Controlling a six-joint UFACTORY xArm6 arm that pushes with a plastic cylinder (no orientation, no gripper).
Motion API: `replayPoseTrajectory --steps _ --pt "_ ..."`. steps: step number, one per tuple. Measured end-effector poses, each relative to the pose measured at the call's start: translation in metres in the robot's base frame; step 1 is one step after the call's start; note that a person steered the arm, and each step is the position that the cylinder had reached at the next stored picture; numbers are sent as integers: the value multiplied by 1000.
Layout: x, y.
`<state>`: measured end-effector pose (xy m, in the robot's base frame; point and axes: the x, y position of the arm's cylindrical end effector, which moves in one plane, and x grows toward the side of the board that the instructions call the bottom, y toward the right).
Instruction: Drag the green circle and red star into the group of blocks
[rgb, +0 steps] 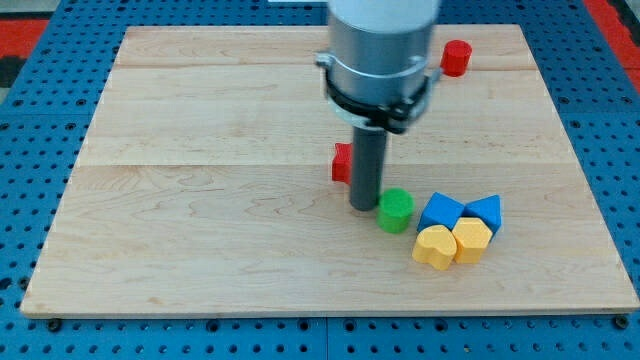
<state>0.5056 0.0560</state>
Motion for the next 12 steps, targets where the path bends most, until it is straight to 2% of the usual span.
replayPoseTrajectory --steps 1,2,4,5,7,8,9,10,11,12 --pt "-46 -60" --pt "-56 -122" --pt "-65 -161" --pt "-98 -119" --pt "-57 -25" --pt "-103 -54" --pt "-107 -14" --pt "-39 61" --pt "-36 81" --pt "-100 98"
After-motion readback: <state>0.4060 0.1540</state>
